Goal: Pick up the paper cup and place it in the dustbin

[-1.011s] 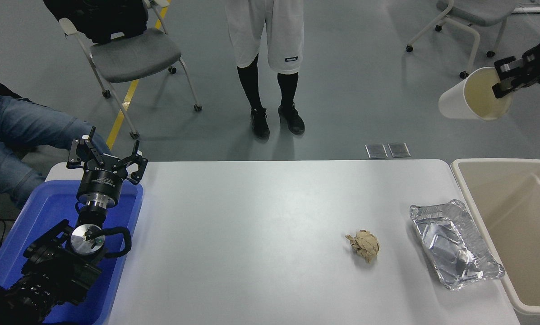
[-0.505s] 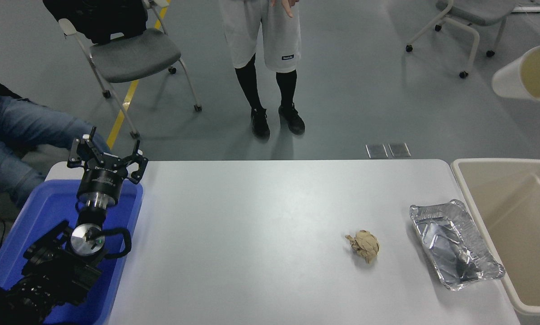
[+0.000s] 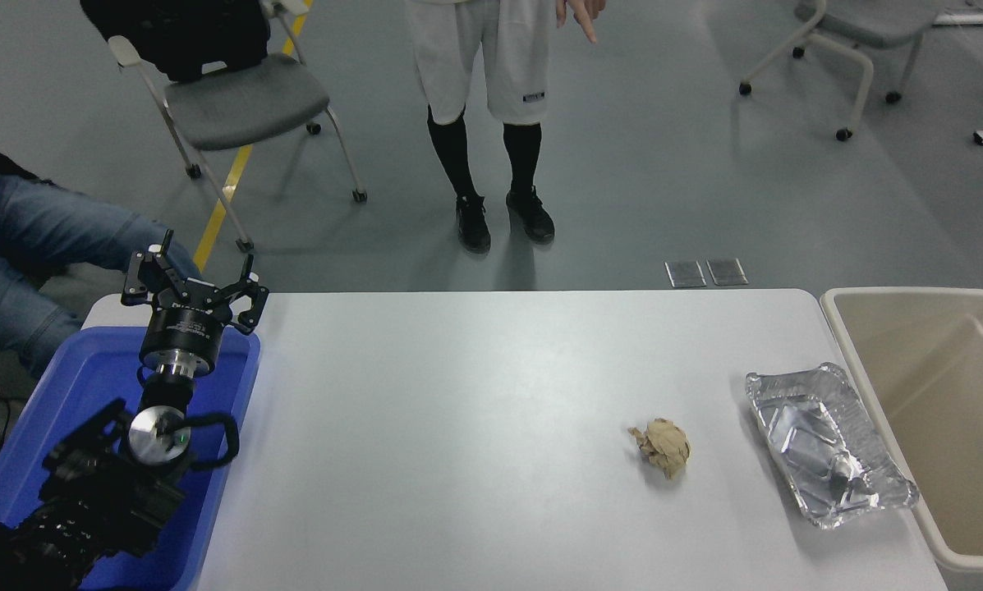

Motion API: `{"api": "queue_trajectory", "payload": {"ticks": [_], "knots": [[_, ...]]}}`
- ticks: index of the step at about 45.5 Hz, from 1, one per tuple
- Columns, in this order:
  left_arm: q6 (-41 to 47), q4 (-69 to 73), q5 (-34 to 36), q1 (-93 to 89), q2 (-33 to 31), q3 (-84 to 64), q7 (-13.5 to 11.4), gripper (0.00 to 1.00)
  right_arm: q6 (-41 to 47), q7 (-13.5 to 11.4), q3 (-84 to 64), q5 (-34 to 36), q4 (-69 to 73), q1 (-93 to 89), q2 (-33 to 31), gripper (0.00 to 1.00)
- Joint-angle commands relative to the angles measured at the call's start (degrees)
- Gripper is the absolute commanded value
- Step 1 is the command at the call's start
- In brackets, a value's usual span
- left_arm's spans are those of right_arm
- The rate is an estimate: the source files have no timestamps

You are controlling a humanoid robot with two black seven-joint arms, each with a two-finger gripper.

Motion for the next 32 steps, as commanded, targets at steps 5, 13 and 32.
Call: {"api": "queue_trajectory", "payload": {"ticks": [5,13,32], "knots": [[0.0,0.01,-0.08,0.0,0.01,0.0,0.0,0.99,0.0,0.01,5.86,19.95,-6.62,-22.24,0.54,0.0],[0.0,0.01,-0.08,0.0,0.01,0.0,0.0,0.99,0.0,0.01,9.98,26.38,-6.62,-31.03,2.91,0.0],[0.0,0.01,-0.08,0.0,0.01,0.0,0.0,0.99,-23.97,0.01,23.88,27.53,-6.53,-47.3,15.04,0.0]]}}
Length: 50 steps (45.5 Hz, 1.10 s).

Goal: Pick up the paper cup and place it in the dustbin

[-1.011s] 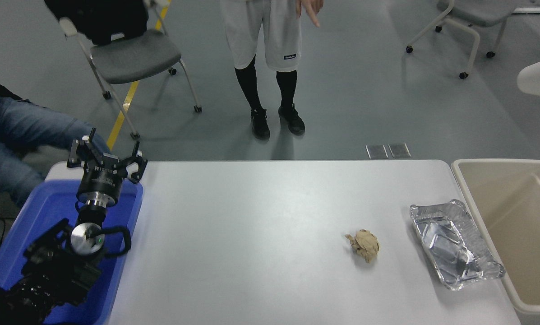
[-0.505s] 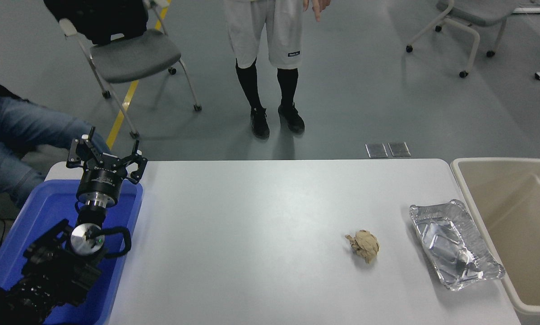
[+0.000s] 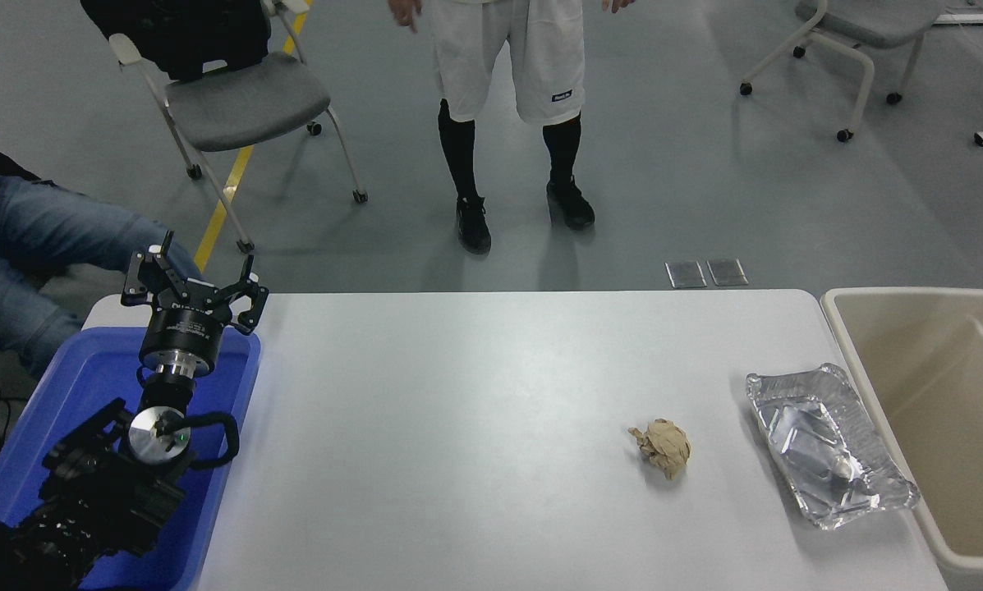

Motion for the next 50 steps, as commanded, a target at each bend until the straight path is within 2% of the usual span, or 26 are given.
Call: {"api": "queue_trajectory", "payload": {"ticks": [1,7,9,31,40,41,42,44,45,48,50], "knots": [[0.0,0.0,0.06,0.0,0.0,0.0,0.01,0.99,-19.48,0.01,6.0,1.68,-0.18,-9.27,7.78,0.0],[0.0,0.0,-0.02,0.0,0.0,0.0,0.01,0.99,-32.04,0.01,7.93,2.29,-0.18,-10.93,11.3,0.0],[0.0,0.0,0.06,0.0,0.0,0.0,0.01,0.99,-33.73,0.01,8.37,2.56,-0.18,-11.73,11.92,0.0],[0.0,0.0,0.06,0.0,0.0,0.0,-0.08,0.99,-39.1,-0.08,8.64,2.74,-2.72,-15.42,18.86,0.0],[0.0,0.0,-0.02,0.0,0.0,0.0,0.01,0.99,-40.77,-0.08,8.73,2.91,-3.78,-16.12,19.22,0.0],[0.0,0.0,-0.02,0.0,0.0,0.0,0.01,0.99,-41.56,-0.08,8.81,2.91,-3.78,-16.12,19.22,0.11],[0.0,0.0,0.06,0.0,0.0,0.0,0.01,0.99,-42.61,0.01,8.81,3.0,-3.87,-16.21,19.13,0.28],[0.0,0.0,0.06,0.0,0.0,0.0,0.01,0.99,-45.5,0.01,8.9,3.0,-3.87,-16.48,19.13,0.69],[0.0,0.0,-0.02,0.0,0.0,0.0,0.01,0.99,-47.35,-0.08,8.99,3.26,-3.87,-16.65,19.13,0.84],[0.0,0.0,-0.02,0.0,0.0,0.0,-0.08,0.99,-51.31,0.01,9.25,4.14,-3.78,-16.83,19.22,0.98],[0.0,0.0,-0.02,0.0,0.0,0.0,-0.08,0.99,-51.93,0.01,9.16,4.23,-3.69,-16.83,19.48,1.0]]}}
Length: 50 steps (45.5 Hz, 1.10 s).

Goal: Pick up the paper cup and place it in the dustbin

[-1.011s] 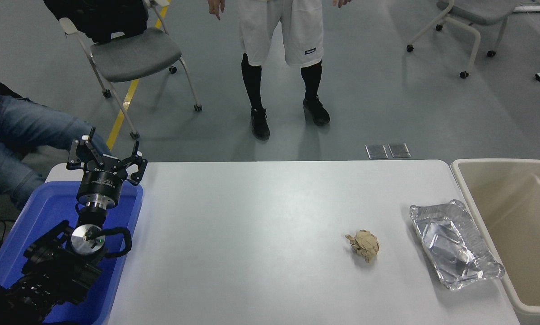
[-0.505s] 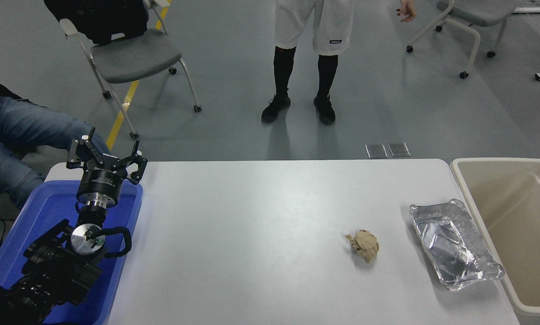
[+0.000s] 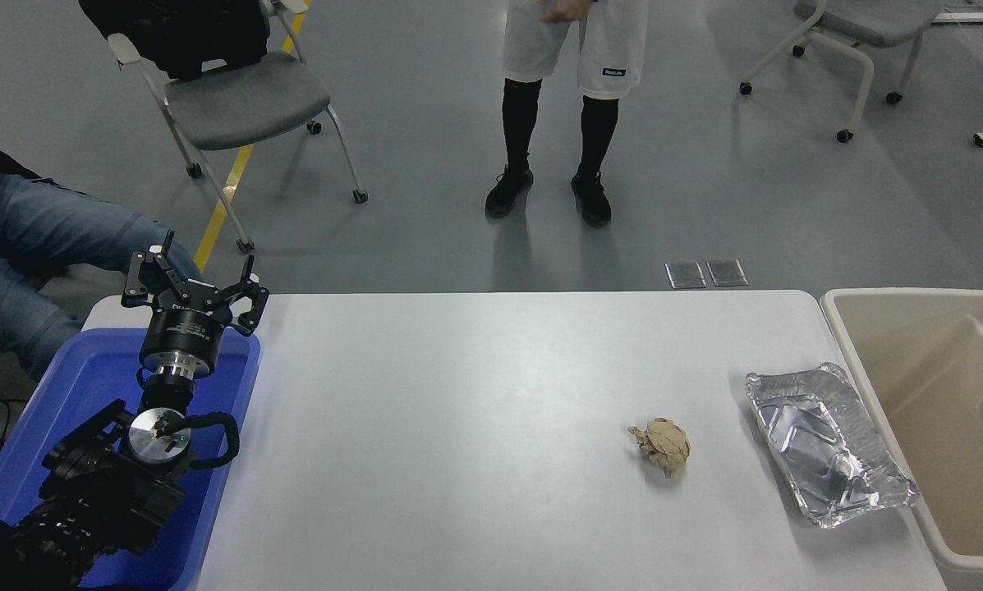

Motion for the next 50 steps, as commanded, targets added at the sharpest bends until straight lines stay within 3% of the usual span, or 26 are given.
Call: {"api": "queue_trajectory", "payload": {"ticks": [1,23,35,42,50], "knots": [[0.0,0.0,0.06,0.0,0.0,0.0,-0.05,0.99,-8.14,0.08,0.32,1.03,-0.32,-0.92,1.01,1.0],[0.17,0.0,-0.02,0.0,0.0,0.0,-0.05,0.99,-1.9,0.08,-0.99,-0.2,-0.41,1.62,0.84,1.0],[0.53,0.0,-0.11,0.0,0.0,0.0,-0.05,0.99,2.93,-0.01,-1.26,-1.34,-0.14,2.5,-2.5,1.0],[0.35,0.0,-0.11,0.0,0.0,0.0,-0.05,0.99,10.04,-0.27,-1.35,-3.88,3.19,3.91,-7.15,1.0],[0.44,0.0,-0.11,0.0,0.0,0.0,-0.05,0.99,18.22,-1.07,-8.72,-8.72,17.59,10.58,-19.27,1.0]]}}
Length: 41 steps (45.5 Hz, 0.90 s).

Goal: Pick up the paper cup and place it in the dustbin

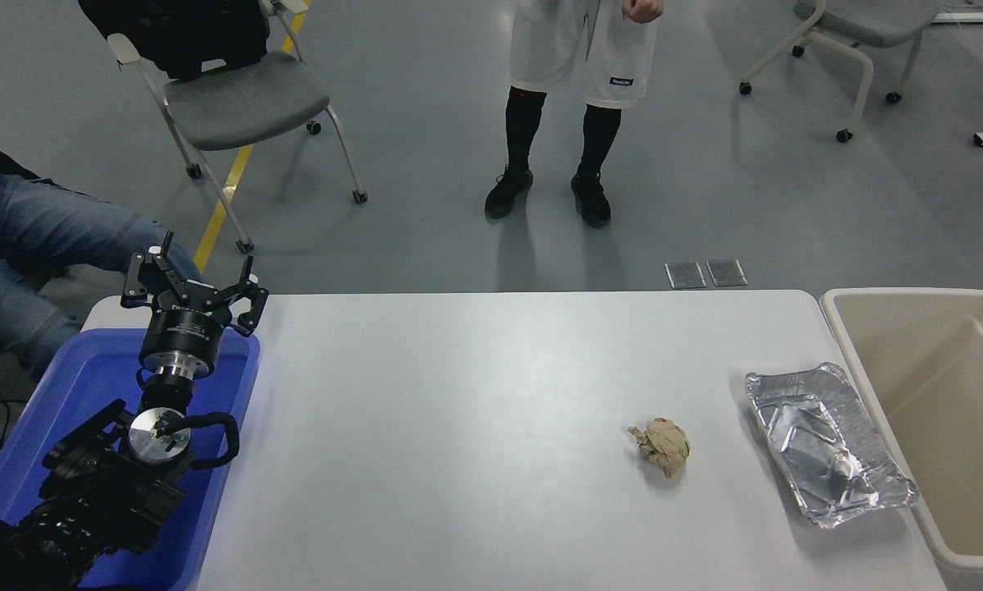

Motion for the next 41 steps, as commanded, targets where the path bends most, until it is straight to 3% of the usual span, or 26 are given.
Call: {"api": "queue_trajectory", "payload": {"ticks": [1,11,30,34,41], "knots": [[0.08,0.0,0.0,0.0,0.0,0.0,0.01,0.99,9.62,-0.61,-7.26,-4.82,14.81,7.51,-13.13,1.0],[-0.01,0.0,0.0,0.0,0.0,0.0,0.01,0.99,13.04,-0.35,-22.28,-7.55,25.2,20.26,-19.11,1.0],[-0.01,0.0,0.0,0.0,0.0,0.0,0.01,0.99,26.22,-0.17,-44.17,-7.55,34.34,41.88,-19.21,1.0],[-0.01,0.0,0.0,0.0,0.0,0.0,0.01,0.99,29.47,-0.26,-50.14,-7.55,36.53,46.54,-16.67,1.0],[-0.01,0.0,0.0,0.0,0.0,0.0,0.01,0.99,35.36,-0.26,-65.34,-7.38,38.3,57.17,-6.65,1.0]]}}
